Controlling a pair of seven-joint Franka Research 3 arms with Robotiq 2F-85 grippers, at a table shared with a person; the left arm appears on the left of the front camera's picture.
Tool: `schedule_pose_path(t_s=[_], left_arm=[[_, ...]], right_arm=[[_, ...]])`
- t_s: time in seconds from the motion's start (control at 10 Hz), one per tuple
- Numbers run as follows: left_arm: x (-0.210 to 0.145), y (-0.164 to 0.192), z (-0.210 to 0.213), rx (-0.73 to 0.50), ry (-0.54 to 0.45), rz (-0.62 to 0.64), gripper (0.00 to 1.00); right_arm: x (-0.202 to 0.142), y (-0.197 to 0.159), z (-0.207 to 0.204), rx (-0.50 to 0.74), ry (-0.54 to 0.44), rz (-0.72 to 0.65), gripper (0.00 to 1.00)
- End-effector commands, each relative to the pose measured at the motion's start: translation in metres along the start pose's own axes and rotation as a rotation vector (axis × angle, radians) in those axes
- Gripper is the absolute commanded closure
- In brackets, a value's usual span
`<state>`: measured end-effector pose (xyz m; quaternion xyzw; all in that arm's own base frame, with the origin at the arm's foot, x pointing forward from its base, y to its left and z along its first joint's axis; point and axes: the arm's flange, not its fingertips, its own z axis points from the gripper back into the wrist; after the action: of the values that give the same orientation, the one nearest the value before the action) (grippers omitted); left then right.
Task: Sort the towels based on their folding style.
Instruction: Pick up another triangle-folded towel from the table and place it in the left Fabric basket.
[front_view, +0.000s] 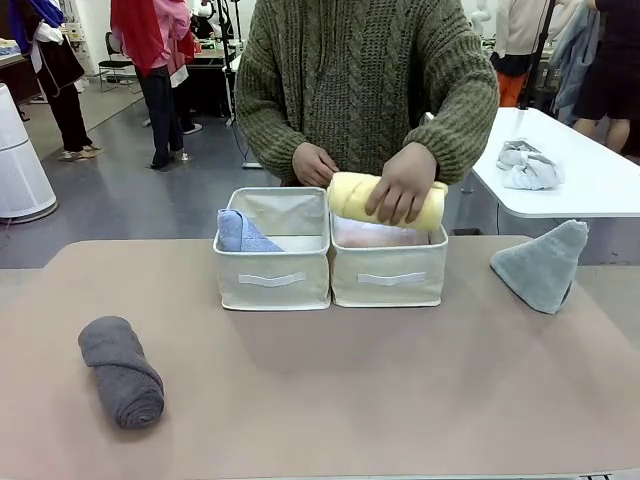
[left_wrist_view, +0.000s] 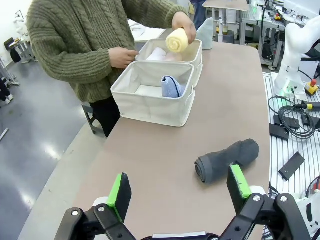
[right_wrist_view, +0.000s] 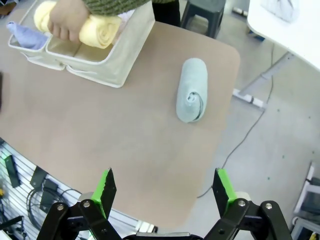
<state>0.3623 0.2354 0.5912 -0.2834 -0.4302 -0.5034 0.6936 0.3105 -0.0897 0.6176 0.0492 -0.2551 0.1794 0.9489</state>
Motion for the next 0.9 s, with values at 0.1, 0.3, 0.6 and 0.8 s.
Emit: schedule_pose_path(t_s=[0.1, 0.3, 0.6, 0.8], left_arm=[[-0.002, -0.002, 0.002, -0.009, 0.006, -0.012, 0.0], [-0.002, -0.002, 0.002, -0.009, 0.006, -0.012, 0.0], [-0.002, -0.002, 0.002, -0.009, 0.006, -0.012, 0.0], [-0.002, -0.002, 0.002, -0.009, 0.006, -0.012, 0.0]], right_arm=[[0.033, 0.012, -0.028, -0.066, 0.079, -0.029, 0.0], [0.053, 0.019, -0.05, -0.089, 0.121, -0.074, 0.0], [0.067, 0.011, -0.079, -0.099, 0.149, -0.151, 0.0], [0.071, 0.002, -0.101, -0.13, 0.19, -0.181, 0.0]])
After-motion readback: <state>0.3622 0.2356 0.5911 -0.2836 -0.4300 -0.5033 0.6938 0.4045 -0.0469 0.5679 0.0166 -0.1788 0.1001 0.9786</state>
